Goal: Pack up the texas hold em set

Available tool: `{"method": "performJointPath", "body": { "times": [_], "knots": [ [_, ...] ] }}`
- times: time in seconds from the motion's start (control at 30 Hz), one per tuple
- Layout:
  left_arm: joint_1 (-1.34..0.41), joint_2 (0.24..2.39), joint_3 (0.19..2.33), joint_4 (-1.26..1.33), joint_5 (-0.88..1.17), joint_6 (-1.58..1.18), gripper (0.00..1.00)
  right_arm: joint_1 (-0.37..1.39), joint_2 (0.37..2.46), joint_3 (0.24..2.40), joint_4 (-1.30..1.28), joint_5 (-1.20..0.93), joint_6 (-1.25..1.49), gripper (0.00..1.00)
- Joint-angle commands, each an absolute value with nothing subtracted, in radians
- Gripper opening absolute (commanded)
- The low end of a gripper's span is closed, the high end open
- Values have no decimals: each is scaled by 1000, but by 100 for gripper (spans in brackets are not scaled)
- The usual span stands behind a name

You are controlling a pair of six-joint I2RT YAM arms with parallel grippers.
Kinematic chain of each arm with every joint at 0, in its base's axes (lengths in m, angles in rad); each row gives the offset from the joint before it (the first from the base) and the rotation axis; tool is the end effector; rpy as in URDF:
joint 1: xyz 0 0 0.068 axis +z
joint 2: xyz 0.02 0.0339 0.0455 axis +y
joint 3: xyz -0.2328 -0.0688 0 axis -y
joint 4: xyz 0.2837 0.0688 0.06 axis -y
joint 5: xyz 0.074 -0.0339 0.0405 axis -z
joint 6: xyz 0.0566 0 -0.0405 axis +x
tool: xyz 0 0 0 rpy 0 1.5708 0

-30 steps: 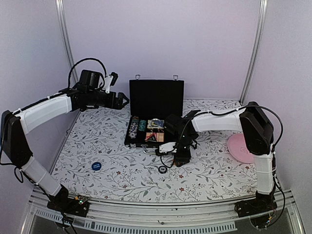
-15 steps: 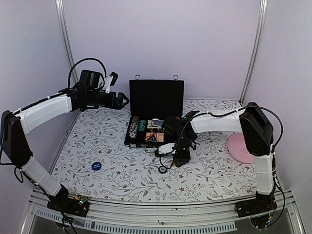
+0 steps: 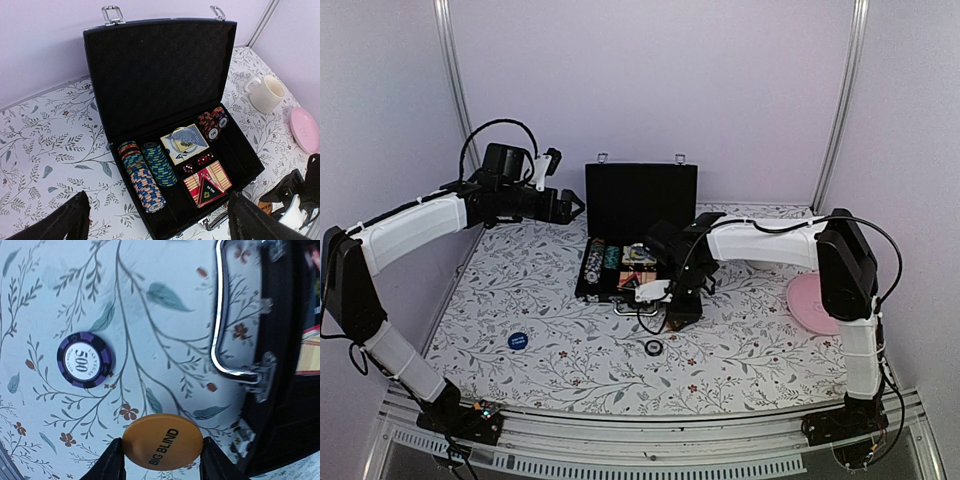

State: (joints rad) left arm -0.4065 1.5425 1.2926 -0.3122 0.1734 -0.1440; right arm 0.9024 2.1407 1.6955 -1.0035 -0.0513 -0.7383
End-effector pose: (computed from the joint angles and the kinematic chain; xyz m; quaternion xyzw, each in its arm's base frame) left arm 0.3754 -0.1722 0.2650 0.1556 0.8592 -0.2038 0.4427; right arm 0.2725 0.3498 0.1119 -0.7308 0.6793 0.0305 0.0587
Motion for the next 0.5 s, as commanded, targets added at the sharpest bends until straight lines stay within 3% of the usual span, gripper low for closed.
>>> {"method": "performJointPath", "body": {
  "times": [0.0,0.47],
  "knots": [
    [-389,1529,1289,-307,186,-150,96,903,2109,1828,-1001,-55,-755,35],
    [-375,1517,1290,-305,205,-159,96,820,2321,2072,-638,185,-815,38]
  ]
}}
